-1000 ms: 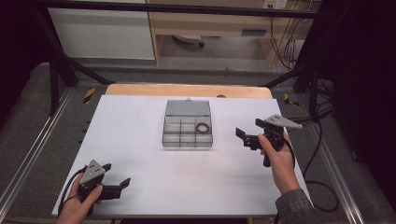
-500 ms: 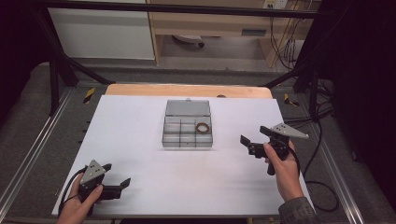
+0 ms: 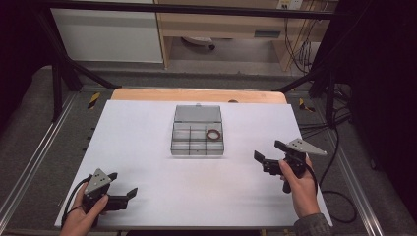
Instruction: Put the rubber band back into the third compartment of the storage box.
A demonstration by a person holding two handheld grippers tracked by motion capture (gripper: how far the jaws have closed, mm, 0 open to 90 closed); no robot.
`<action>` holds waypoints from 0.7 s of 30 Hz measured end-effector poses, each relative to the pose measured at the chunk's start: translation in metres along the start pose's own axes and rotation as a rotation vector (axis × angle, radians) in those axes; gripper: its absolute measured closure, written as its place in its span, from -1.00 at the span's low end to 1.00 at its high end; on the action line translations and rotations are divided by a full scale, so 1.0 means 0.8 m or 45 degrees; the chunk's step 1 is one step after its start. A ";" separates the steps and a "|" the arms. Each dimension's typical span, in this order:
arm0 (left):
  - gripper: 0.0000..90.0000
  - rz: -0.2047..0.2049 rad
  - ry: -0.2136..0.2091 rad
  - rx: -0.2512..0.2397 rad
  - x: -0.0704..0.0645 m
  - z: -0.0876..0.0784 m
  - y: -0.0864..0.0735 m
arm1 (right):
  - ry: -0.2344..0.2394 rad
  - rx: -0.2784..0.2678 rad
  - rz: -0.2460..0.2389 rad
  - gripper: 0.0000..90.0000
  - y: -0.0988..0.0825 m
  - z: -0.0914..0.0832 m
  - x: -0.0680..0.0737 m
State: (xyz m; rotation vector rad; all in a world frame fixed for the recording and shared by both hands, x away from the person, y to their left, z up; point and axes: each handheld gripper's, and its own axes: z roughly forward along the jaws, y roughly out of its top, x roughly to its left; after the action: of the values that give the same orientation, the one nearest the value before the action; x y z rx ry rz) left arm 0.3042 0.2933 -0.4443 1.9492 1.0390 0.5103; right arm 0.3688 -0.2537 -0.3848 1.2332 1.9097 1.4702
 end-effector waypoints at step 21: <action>-0.87 0.002 0.000 0.001 0.000 0.000 0.000 | 0.006 0.041 0.056 -0.92 -0.045 -0.007 0.006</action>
State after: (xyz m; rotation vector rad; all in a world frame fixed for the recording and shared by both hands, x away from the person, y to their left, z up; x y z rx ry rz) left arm 0.3041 0.2929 -0.4443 1.9507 1.0380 0.5105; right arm 0.3485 -0.2541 -0.4151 1.2952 1.9280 1.4705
